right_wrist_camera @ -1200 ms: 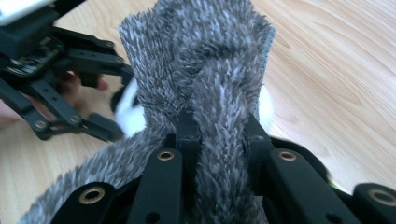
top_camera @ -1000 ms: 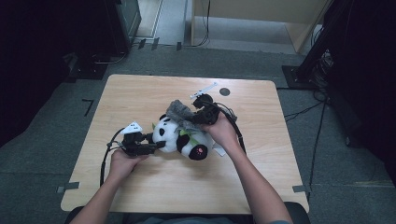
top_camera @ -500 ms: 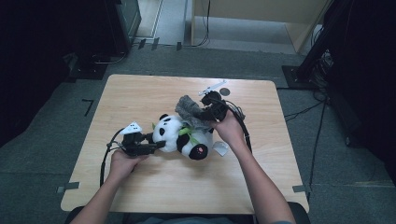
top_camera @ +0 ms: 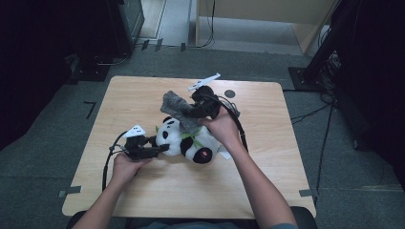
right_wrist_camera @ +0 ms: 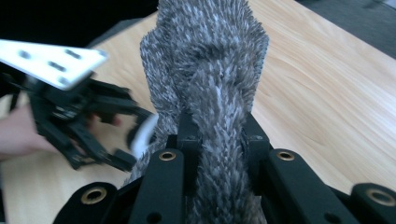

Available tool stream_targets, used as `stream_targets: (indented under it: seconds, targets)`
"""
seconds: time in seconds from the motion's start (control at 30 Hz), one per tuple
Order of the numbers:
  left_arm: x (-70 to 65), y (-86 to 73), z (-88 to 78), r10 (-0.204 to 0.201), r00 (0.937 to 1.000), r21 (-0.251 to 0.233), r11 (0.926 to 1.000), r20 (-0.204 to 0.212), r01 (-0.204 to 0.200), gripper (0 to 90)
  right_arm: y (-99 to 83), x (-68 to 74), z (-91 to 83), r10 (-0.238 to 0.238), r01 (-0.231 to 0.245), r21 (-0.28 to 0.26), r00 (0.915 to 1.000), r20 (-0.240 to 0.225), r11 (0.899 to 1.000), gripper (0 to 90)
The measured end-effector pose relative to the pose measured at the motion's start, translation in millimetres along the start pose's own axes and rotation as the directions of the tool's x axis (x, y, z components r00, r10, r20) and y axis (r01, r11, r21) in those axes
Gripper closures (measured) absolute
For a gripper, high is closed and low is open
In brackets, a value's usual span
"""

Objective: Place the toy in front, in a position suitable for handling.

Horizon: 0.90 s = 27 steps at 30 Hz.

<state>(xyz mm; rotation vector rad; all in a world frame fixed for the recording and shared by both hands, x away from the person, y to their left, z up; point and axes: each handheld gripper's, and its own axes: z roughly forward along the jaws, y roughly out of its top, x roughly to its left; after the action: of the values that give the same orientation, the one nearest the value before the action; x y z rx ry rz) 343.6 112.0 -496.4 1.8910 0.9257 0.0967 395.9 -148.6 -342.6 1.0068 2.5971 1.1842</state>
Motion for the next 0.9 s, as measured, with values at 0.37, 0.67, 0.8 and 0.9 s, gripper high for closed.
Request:
stream_targets:
  seconds: [0.37, 0.67, 0.8, 0.9]
  targets:
    - [0.0, 0.1, -0.1, -0.002, 1.0000, -0.002, 1.0000, 0.000, 0.002, 35.4, 2.4, 33.4, 46.6, -0.025, 0.032, 0.057, 0.9926, -0.118, 0.998, 75.6]
    - [-1.4, 1.1, 0.3, -0.010, 0.9999, 0.009, 0.9999, -0.010, 0.010, 36.2, -22.8, 16.6, 64.7, 0.017, -0.004, 0.091, 0.9897, -0.142, 0.996, 75.6]
    - [-1.1, 1.7, -0.1, -0.014, 0.9998, 0.016, 0.9998, -0.010, 0.014, 36.7, -24.6, 10.1, 54.3, 0.019, -0.008, 0.100, 0.9941, -0.106, 0.995, 74.7]
    - [-1.3, 1.8, 0.0, -0.019, 0.9998, 0.016, 0.9997, -0.011, 0.019, 36.8, -28.6, -0.9, 44.1, 0.033, -0.027, 0.103, 0.9978, -0.058, 0.994, 74.7]
